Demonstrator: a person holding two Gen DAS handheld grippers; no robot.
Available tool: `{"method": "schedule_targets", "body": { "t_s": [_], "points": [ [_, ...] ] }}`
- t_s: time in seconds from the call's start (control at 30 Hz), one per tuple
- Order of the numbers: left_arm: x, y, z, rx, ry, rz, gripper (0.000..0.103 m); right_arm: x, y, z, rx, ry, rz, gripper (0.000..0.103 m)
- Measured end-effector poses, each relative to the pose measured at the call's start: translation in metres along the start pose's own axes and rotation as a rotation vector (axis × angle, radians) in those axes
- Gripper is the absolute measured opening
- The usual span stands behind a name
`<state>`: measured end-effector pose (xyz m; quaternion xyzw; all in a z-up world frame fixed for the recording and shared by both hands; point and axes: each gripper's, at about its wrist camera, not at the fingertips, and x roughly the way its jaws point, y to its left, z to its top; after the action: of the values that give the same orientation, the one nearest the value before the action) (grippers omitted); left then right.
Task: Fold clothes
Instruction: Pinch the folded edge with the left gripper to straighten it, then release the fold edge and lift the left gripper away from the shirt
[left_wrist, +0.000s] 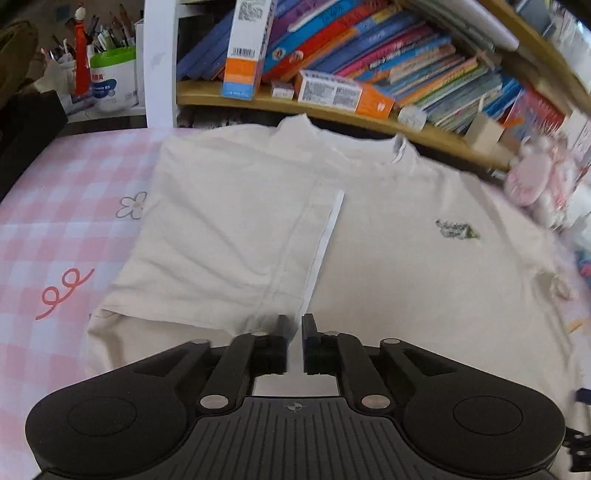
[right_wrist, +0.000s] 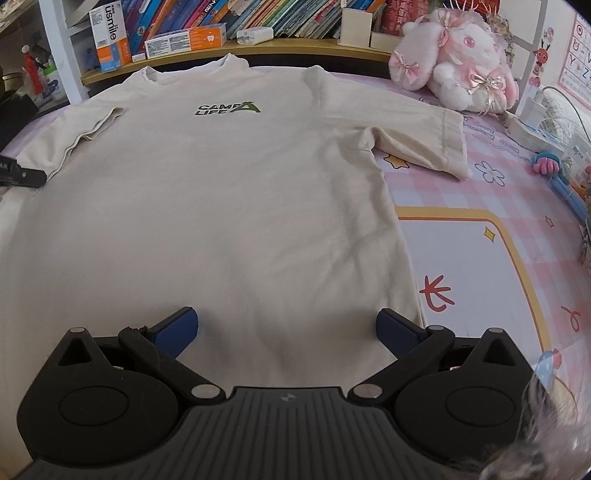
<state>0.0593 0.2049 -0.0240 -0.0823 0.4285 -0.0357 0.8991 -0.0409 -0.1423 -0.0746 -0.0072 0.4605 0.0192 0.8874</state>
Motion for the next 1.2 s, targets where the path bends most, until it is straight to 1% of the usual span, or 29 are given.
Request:
{"method": "schedule_targets", "body": {
  "t_s": [0.03,0.1,0.2,0.23,0.27,0.33,0.37,0.4,0.5,0.57,0.63,0.7,0.77,0.83,1.0,1.2],
  "points": [
    [-0.004,0.002,0.0,-0.005,-0.01,-0.007,0.029,0.0,0.0,-0.001,-0.002,-0.001,0.002,0.103],
    [-0.021,0.005,-0.006,-0.001,-0.075,0.012,0.04,-0.001,0.0,-0.002,-0.006,-0.003,0.005,0.103],
    [-0.029,0.024,-0.009,-0.048,-0.118,0.072,0.04,-0.001,0.0,-0.003,-0.007,-0.007,0.005,0.103],
    [-0.025,0.03,-0.008,-0.065,-0.101,0.082,0.04,-0.001,0.0,-0.003,-0.006,-0.008,0.004,0.103],
    [-0.018,0.035,-0.008,-0.064,-0.066,0.1,0.04,-0.001,0.0,-0.003,-0.004,-0.009,0.003,0.103],
    [-0.003,0.042,-0.007,-0.046,0.01,0.149,0.04,-0.001,0.001,-0.003,-0.001,-0.01,0.0,0.103],
    [0.001,0.045,-0.008,-0.038,0.028,0.167,0.039,-0.001,0.001,-0.003,0.0,-0.01,-0.002,0.103],
    [0.0,0.046,-0.009,-0.036,0.025,0.169,0.041,-0.001,0.001,-0.003,0.002,-0.01,-0.003,0.103],
    [-0.017,0.045,-0.01,-0.071,-0.002,0.128,0.042,-0.002,0.002,-0.003,0.007,-0.01,-0.007,0.103],
    [-0.033,0.038,-0.014,-0.072,-0.049,0.095,0.049,-0.003,0.003,-0.004,0.015,-0.005,-0.012,0.103],
    [-0.048,0.026,-0.02,-0.05,-0.098,0.083,0.072,-0.004,0.003,-0.005,0.025,0.002,-0.018,0.103],
    [-0.062,0.015,-0.027,-0.023,-0.126,0.083,0.078,-0.007,0.005,-0.006,0.039,0.009,-0.027,0.103],
    [-0.072,0.006,-0.035,-0.005,-0.127,0.087,0.079,-0.012,0.008,-0.009,0.047,0.007,-0.039,0.103],
    [-0.078,0.001,-0.045,-0.006,-0.107,0.088,0.08,-0.017,0.012,-0.013,0.054,-0.003,-0.044,0.103],
    [-0.084,-0.01,-0.076,-0.008,0.002,0.104,0.081,-0.037,0.023,-0.021,0.09,-0.023,-0.038,0.103],
    [-0.089,-0.015,-0.091,0.056,0.04,0.056,0.082,-0.061,0.036,-0.036,0.174,-0.031,-0.021,0.103]
  ]
}}
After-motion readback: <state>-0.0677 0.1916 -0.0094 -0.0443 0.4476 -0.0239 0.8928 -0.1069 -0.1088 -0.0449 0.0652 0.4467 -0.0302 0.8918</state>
